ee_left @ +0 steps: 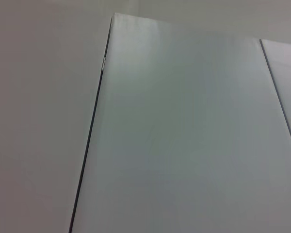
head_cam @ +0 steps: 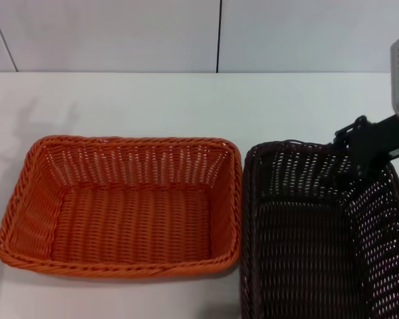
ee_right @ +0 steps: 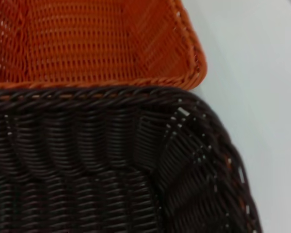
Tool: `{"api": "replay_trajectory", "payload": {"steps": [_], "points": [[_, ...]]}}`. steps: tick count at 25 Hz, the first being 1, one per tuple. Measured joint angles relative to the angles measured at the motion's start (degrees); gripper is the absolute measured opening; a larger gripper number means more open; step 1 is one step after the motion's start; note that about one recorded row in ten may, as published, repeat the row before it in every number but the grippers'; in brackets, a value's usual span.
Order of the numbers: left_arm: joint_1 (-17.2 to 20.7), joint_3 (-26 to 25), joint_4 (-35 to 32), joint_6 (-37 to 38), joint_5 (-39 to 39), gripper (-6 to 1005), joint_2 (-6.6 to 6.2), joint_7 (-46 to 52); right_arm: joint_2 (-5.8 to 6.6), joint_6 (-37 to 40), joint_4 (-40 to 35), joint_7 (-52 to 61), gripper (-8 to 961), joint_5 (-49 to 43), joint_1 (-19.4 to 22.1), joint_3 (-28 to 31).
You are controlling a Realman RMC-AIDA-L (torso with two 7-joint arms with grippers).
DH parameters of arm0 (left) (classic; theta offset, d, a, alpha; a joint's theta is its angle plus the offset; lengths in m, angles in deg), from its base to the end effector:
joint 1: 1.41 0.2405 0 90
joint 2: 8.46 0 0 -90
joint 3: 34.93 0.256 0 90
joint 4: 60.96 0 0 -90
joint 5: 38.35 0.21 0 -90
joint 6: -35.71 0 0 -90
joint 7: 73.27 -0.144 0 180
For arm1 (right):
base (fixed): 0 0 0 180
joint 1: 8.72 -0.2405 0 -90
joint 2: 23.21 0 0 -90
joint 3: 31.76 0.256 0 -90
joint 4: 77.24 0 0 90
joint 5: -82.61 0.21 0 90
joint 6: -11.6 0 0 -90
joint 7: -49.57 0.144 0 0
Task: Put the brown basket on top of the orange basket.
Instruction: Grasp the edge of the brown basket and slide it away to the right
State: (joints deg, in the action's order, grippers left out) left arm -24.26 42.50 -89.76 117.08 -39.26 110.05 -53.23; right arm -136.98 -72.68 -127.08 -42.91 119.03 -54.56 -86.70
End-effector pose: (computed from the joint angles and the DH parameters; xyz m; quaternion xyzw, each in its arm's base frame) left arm -0.2503 0.3553 0.1013 -0.5649 -0.0456 -0.5264 0.6338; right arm 0.2157 0.4063 0.0308 -0.9862 0.0238 -0.1187 0.1126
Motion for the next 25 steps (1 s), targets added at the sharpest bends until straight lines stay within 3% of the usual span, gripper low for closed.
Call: {"api": "replay_trajectory", "payload": {"steps": [8, 15, 25], "points": [[-0.3, 0.88, 0.21, -0.05, -0.02, 844, 0.06, -0.07, -0.77, 1.17, 0.89, -1.07, 629, -0.01, 0.46, -1.75], [0.12, 0.88, 0.58, -0.01, 0.05, 844, 0.05, -0.13, -0.36, -3.08, -0.57, -1.05, 412, 0.17, 0.02, -1.16], [0.63, 0.88, 1.39, 0.3, -0.06, 844, 0.06, -0.08, 0.0, -11.57, -5.77, 0.17, 333, 0.03, 0.05, -0.97]]}}
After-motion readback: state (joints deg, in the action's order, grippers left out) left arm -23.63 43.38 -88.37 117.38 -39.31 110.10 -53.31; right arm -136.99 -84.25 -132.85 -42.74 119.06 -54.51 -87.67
